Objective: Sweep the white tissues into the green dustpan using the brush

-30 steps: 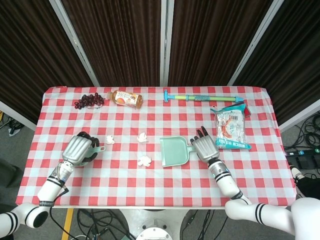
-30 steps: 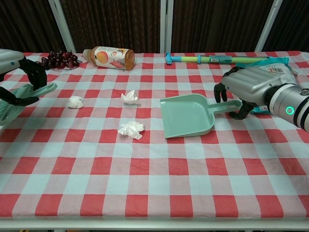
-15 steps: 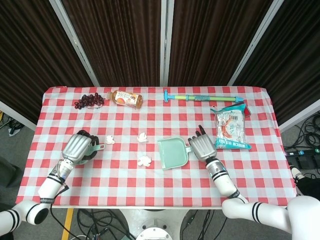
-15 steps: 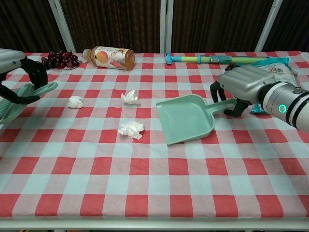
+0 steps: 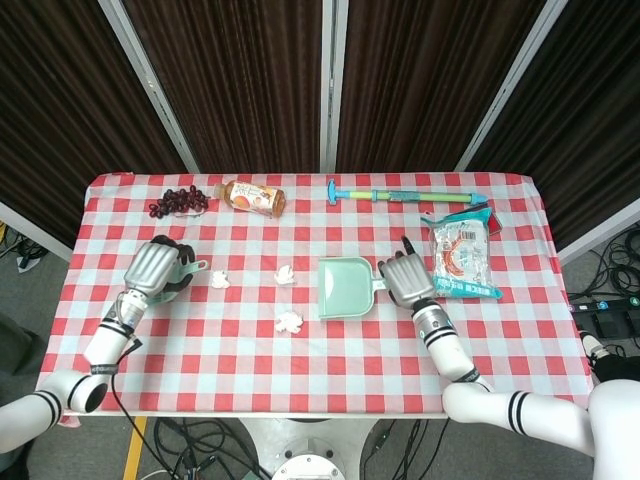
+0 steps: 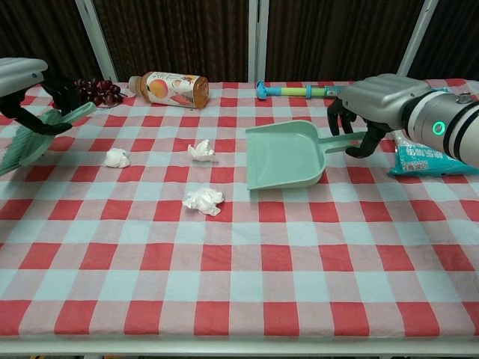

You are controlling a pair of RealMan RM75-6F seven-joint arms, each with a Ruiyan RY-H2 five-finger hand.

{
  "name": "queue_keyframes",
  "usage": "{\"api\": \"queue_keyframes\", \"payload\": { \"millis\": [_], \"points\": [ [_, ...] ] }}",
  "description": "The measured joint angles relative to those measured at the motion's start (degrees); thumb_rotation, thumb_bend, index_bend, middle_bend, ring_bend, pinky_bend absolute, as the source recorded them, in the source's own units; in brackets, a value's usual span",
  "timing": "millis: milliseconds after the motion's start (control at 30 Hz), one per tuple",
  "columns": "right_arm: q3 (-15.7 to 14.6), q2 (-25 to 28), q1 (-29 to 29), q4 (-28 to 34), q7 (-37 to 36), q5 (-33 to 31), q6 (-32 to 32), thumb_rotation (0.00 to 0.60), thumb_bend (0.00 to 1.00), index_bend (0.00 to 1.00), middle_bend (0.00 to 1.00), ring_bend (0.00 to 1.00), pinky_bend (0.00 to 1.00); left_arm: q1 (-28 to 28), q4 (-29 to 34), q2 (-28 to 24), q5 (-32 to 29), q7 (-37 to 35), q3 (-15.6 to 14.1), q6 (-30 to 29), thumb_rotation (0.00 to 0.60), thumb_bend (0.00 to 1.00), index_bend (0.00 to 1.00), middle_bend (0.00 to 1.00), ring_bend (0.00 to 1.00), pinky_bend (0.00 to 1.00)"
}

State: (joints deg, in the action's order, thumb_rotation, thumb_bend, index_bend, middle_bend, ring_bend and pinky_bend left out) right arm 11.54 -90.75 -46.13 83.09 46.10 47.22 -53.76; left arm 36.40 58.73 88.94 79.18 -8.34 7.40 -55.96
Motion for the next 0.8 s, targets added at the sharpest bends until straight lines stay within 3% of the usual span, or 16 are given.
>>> {"api": "queue_keyframes", "payload": {
  "millis": [433,800],
  "points": [
    [-0.4,-5.2,-6.2,-3.8,7.4,-7.6,-1.3,0.6,0.41,0.69,0.57,0.3,0.06,6.9,-9.3,7.5,2.7,-18.1,0.6,6.3,0.6,0.42,0.51,0.54,0.39,0.34],
    [-0.7,-9.0,-9.2,-6.1,9.5,-10.4,-2.5,0.6,0.42,0.69,0.57,0.3,0.06,11.1,-6.6,10.3,4.9,-24.5,1.3,5.9,0.6,0.42,0.51,0.54,0.39,0.35]
  ]
}}
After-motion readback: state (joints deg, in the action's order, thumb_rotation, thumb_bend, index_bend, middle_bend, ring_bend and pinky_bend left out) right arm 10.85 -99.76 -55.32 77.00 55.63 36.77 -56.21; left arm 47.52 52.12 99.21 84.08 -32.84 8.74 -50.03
